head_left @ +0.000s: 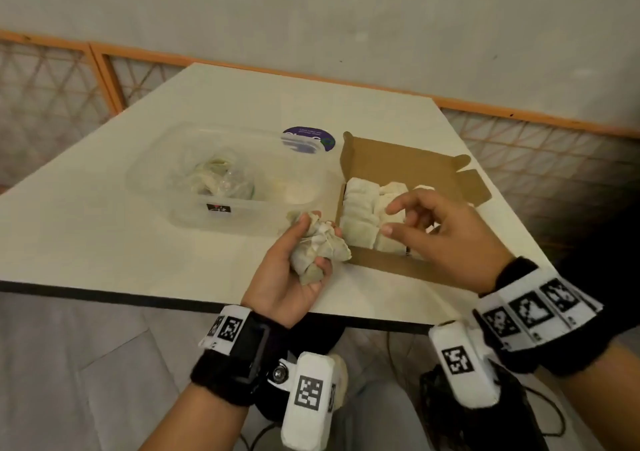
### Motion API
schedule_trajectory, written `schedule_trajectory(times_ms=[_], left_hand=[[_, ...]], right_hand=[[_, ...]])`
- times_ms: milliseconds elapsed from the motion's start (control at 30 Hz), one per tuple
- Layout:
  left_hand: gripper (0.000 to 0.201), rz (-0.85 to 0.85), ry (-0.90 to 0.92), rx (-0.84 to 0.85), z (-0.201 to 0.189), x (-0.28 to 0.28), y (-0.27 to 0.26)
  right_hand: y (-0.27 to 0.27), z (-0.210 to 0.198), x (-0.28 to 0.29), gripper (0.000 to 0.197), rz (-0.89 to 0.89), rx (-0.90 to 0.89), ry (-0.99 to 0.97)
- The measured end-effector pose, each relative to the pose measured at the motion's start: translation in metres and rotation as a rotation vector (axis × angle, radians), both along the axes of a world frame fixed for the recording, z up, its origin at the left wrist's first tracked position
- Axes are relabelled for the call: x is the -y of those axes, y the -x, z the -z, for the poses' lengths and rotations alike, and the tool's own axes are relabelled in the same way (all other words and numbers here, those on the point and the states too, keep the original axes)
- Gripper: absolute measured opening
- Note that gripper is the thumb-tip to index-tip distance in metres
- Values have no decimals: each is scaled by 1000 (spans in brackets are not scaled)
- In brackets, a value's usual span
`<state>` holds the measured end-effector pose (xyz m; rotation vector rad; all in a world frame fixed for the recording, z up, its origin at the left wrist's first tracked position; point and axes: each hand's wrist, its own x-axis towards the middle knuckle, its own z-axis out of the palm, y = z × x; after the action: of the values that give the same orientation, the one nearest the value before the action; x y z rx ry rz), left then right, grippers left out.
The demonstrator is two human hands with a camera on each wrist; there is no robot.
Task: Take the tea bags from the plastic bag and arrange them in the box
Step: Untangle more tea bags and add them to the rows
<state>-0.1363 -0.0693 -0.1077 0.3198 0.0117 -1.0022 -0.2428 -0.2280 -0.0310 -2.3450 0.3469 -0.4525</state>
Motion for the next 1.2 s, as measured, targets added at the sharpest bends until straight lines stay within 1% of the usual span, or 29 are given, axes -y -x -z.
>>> schedule_trajectory(times_ms=[33, 67, 133, 167, 300, 400, 467, 567, 600, 667, 733, 767, 833, 900, 1000, 1033, 1133, 1200], left_hand=[[17, -15, -33, 9, -4, -1, 3], [18, -25, -62, 35, -7, -1, 5], [46, -27, -77, 107, -10, -2, 8], [51, -27, -73, 117, -10, -2, 8], [36, -2, -102, 111, -8, -3, 4], [26, -2, -102, 96, -4, -2, 5], [22, 7, -90, 106, -6, -2, 7], [21, 8, -79, 134, -9, 1, 6], [21, 4, -79, 147, -12, 1, 5], [21, 11, -77, 169, -23, 4, 3], [16, 48, -63, 197, -39, 8, 2], [14, 69, -53, 231, -48, 13, 2], [17, 84, -79, 325, -63, 30, 0], [21, 60, -170, 414, -71, 52, -3], [8, 33, -338, 513, -69, 80, -10], [7, 35, -375, 550, -65, 86, -12], [28, 32, -492, 733, -52, 99, -14], [52, 28, -567, 866, -46, 103, -12]], right_hand=[[-3, 10, -19, 23, -47, 11, -58], [-6, 18, -34, 27, -72, 16, -87], [-13, 34, -54, 34, -71, 32, -144], [-16, 39, -59, 34, -48, 49, -188], [-22, 52, -71, 28, 31, 187, -492], [-20, 55, -72, 19, 86, 287, -690], [-16, 56, -69, 23, 94, 283, -787], [-8, 53, -61, 30, 61, 283, -1018], [-4, 50, -57, 30, 63, 292, -1063], [3, 45, -43, 23, 88, 327, -1099], [9, 39, -26, 16, 126, 381, -1097], [11, 35, -17, 16, 147, 403, -1082], [12, 27, 2, 14, 185, 419, -1032], [10, 21, 19, 11, 215, 404, -977], [3, 20, 40, 10, 242, 378, -931], [1, 22, 45, 9, 241, 377, -943], [-1, 27, 53, 9, 223, 378, -1037], [-1, 30, 57, 22, 190, 365, -1063]])
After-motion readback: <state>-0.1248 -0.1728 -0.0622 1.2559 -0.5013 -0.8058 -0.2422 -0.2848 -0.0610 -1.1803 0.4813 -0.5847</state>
